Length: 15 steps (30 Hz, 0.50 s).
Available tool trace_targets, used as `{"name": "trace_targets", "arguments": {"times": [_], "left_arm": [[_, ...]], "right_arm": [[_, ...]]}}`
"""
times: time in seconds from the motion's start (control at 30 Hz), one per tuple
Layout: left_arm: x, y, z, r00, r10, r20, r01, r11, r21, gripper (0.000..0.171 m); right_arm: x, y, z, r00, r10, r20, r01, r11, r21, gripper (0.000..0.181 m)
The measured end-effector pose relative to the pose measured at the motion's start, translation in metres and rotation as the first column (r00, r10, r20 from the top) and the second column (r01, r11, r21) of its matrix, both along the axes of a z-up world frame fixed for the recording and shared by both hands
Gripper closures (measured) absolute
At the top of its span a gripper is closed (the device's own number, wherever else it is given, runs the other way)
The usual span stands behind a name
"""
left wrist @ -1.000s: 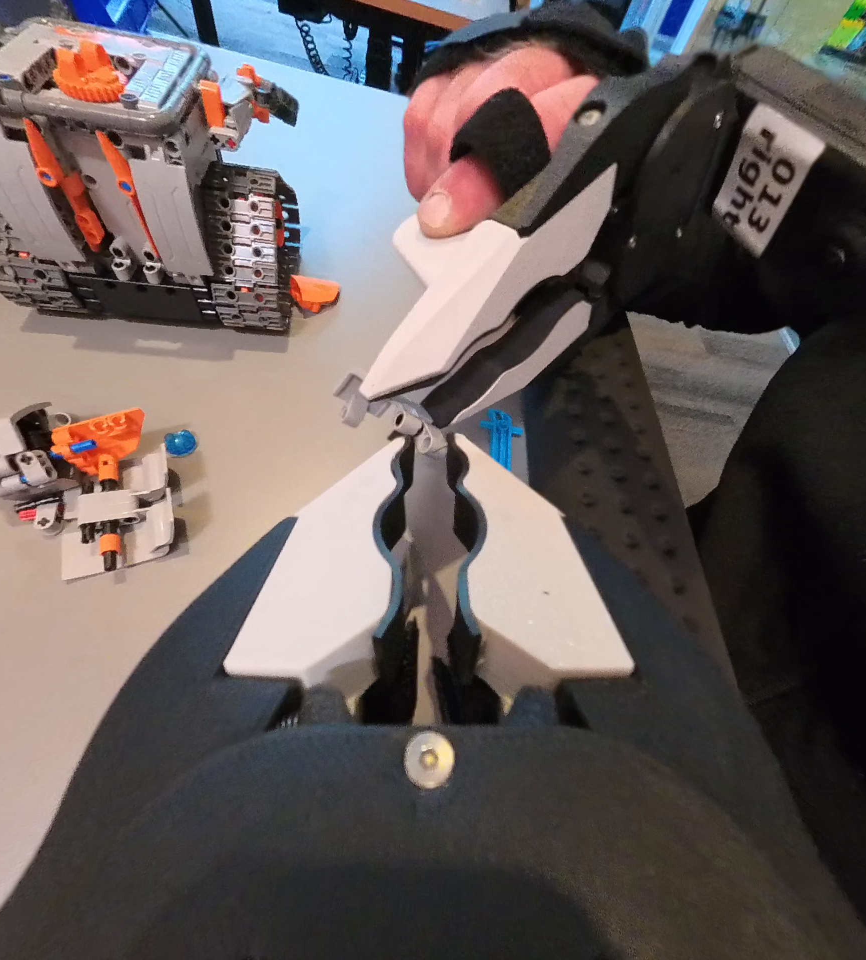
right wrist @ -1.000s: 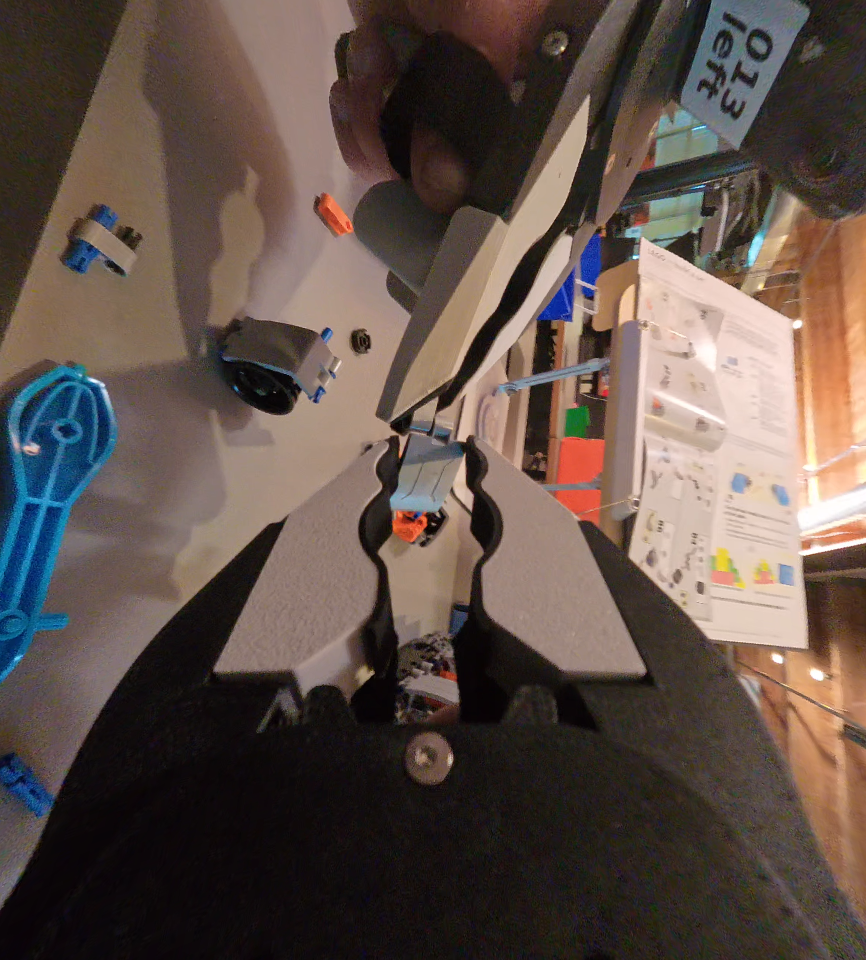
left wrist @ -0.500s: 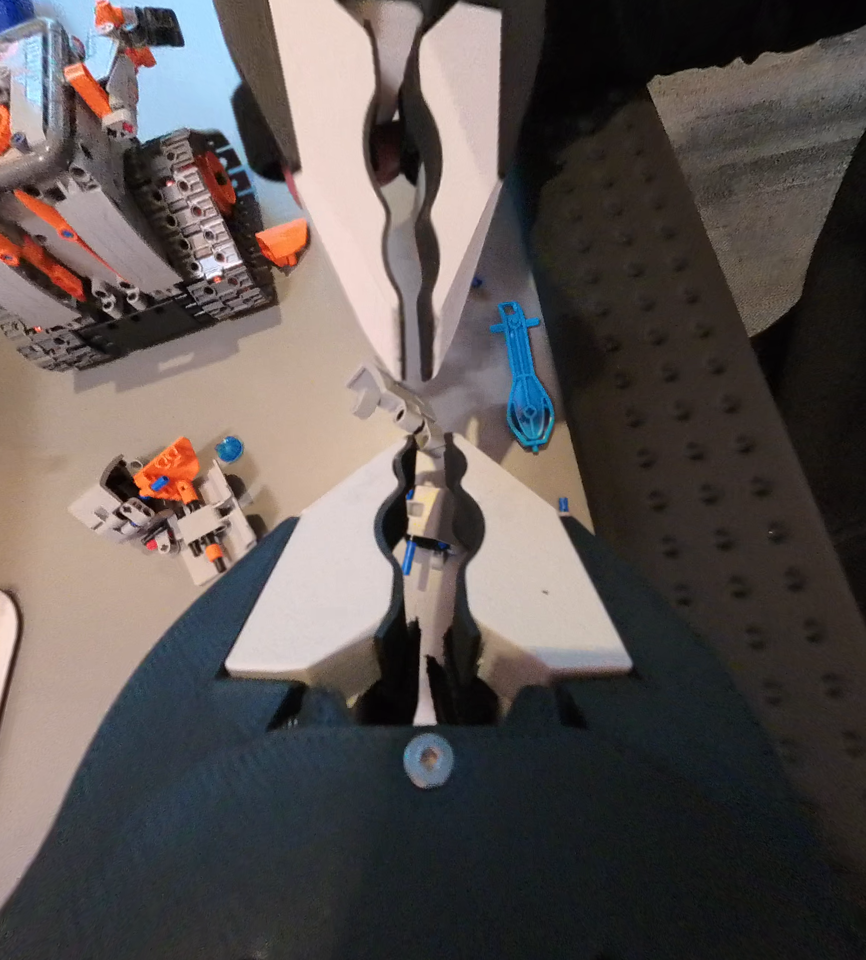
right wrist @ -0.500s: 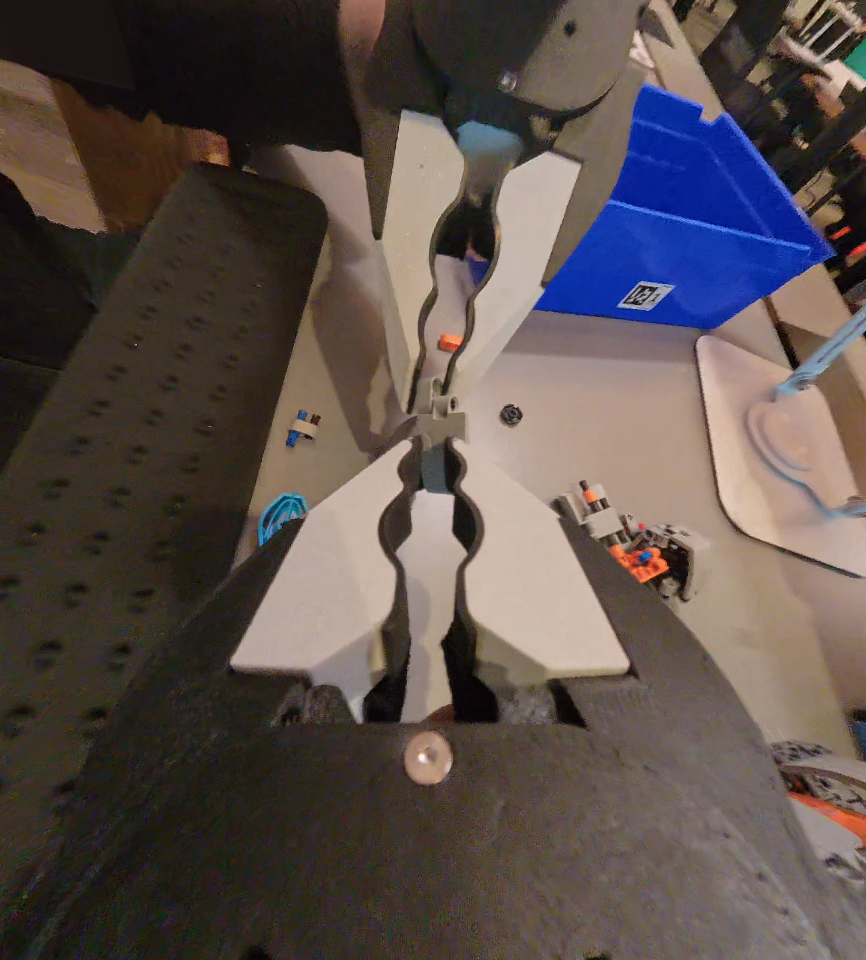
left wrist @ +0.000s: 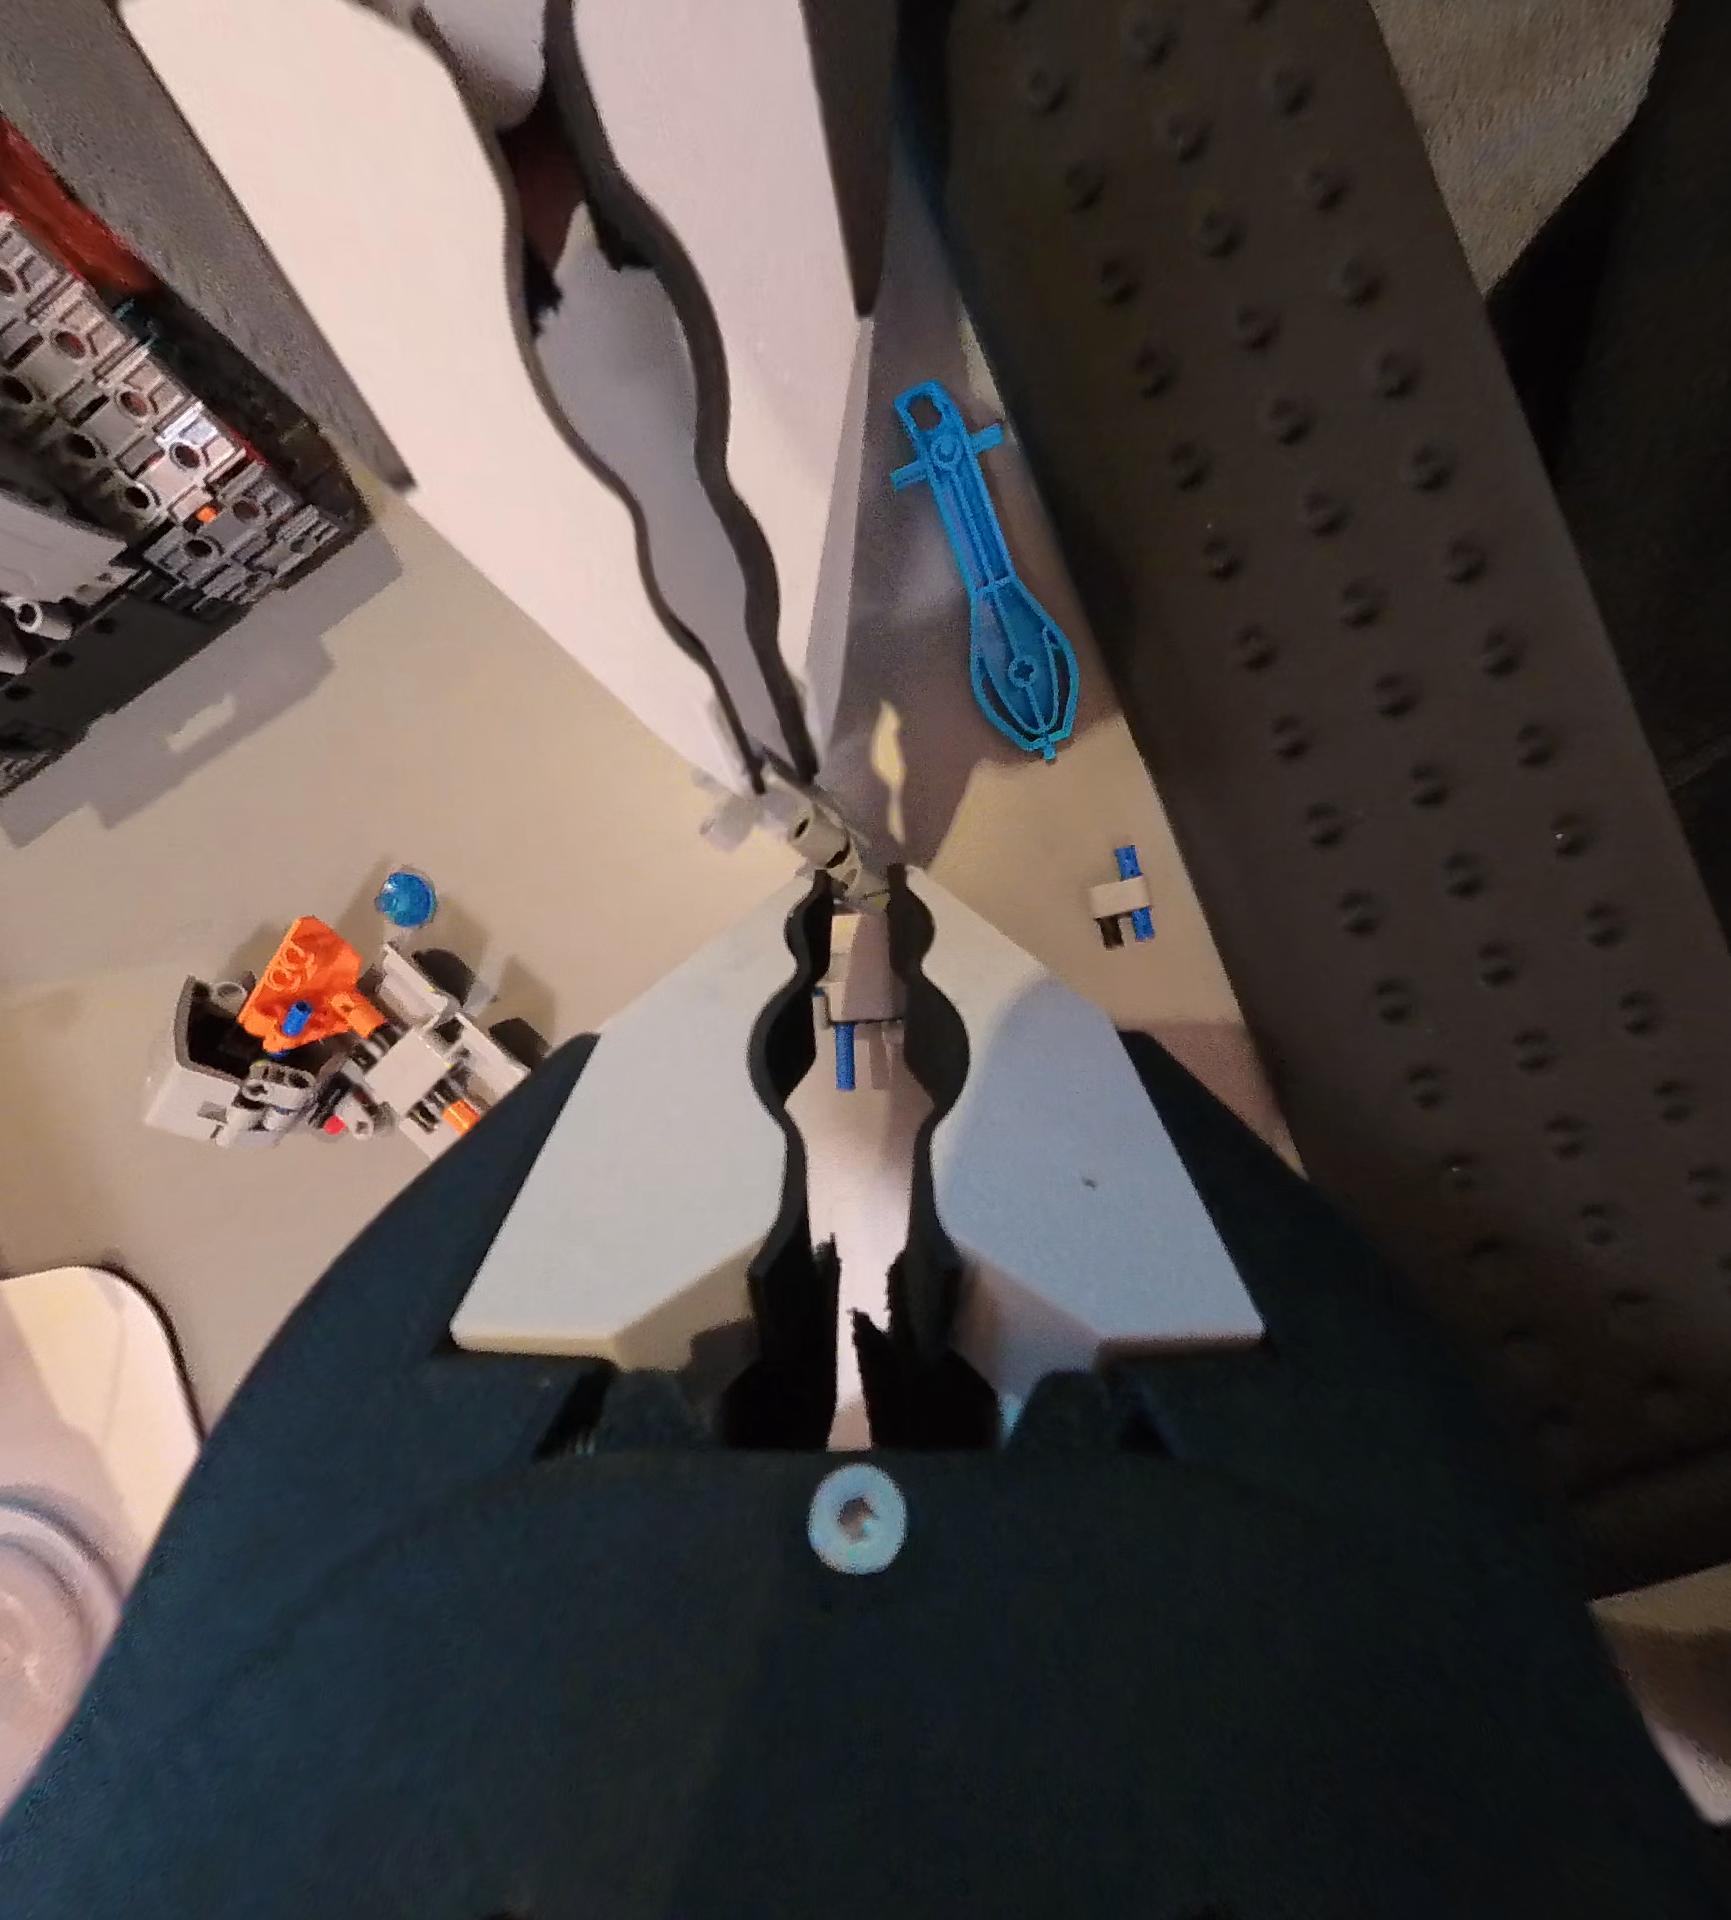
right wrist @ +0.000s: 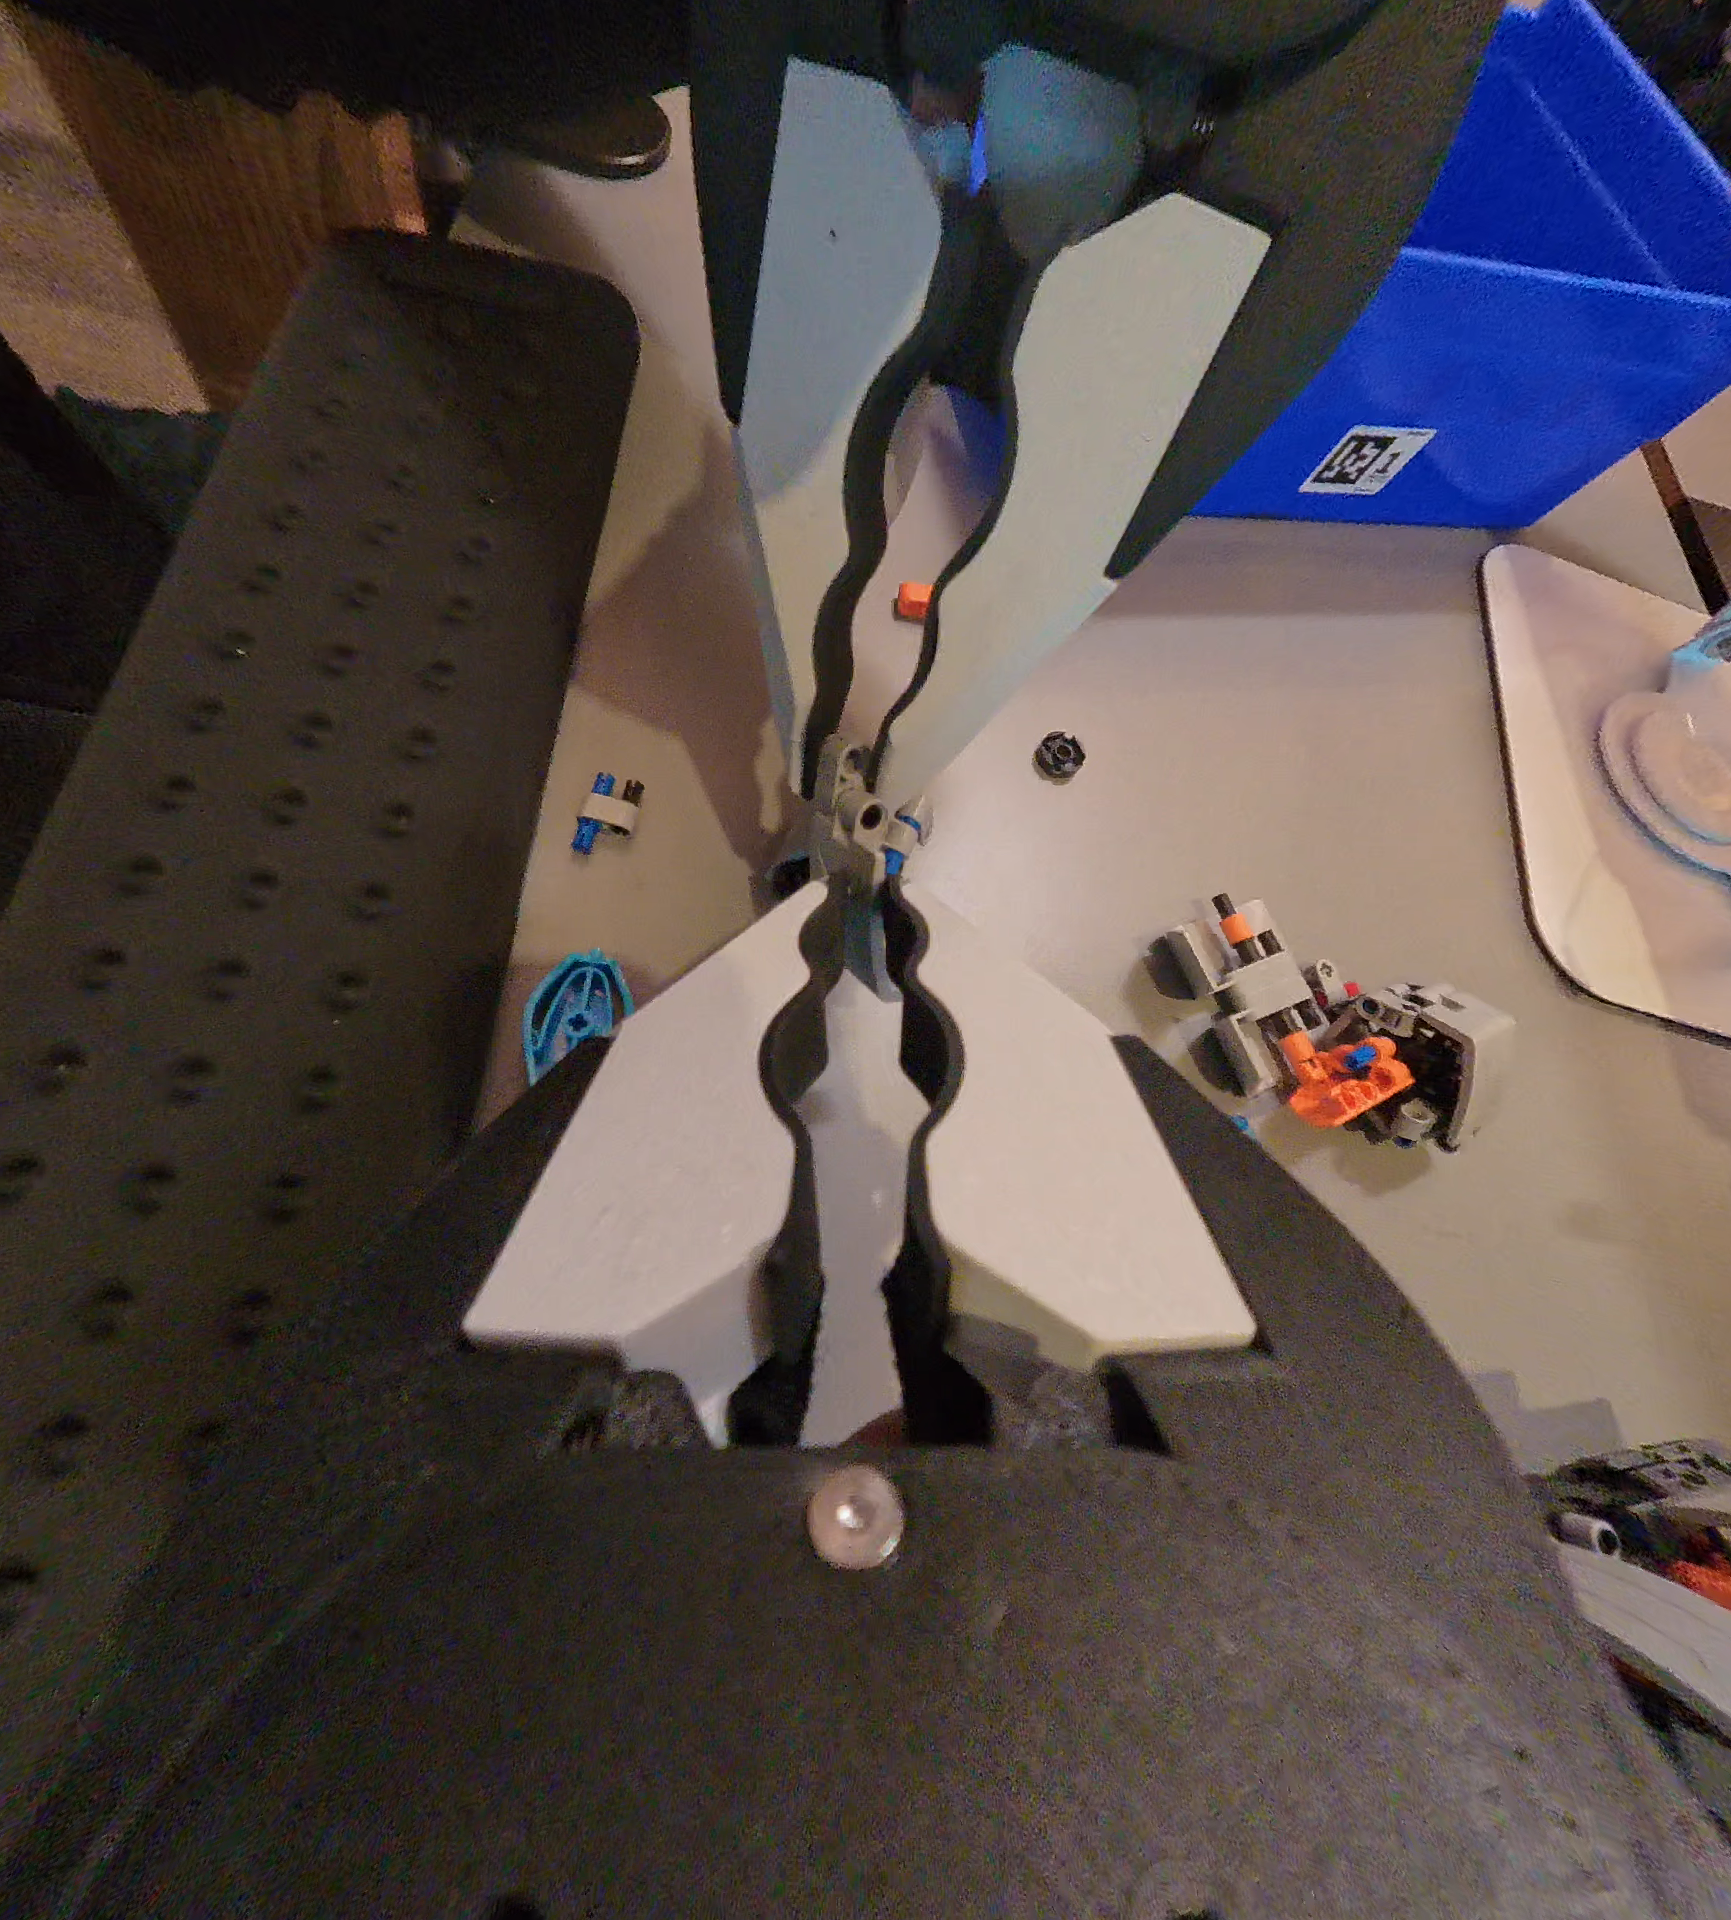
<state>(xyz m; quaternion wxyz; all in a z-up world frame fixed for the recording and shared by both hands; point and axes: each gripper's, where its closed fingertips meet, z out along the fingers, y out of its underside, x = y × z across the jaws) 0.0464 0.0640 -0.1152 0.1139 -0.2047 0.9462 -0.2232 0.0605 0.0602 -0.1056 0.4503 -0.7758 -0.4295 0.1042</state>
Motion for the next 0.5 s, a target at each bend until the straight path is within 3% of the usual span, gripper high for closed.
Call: {"name": "trace_targets", "arguments": {"times": [0.17,0.37,0.5], "left_arm": [[0.007,-0.001,0.009,1.000,-0.013,0.005,0.013,1.000,-0.010,0.166],[0.011,0.000,0.014,1.000,-0.021,0.017,0.022,0.999,-0.036,0.166],[0.017,-0.001,0.017,1.000,0.027,0.010,-0.026,0.993,-0.112,0.166]], "right_arm": [[-0.002,-0.002,-0.006,0.999,0.009,-0.052,-0.012,0.998,-0.059,0.181],[0.003,0.000,0.005,0.997,-0.009,-0.072,0.008,1.000,-0.020,0.168],[0.002,0.001,-0.001,1.000,-0.011,-0.017,0.011,1.000,-0.010,0.166]]}}
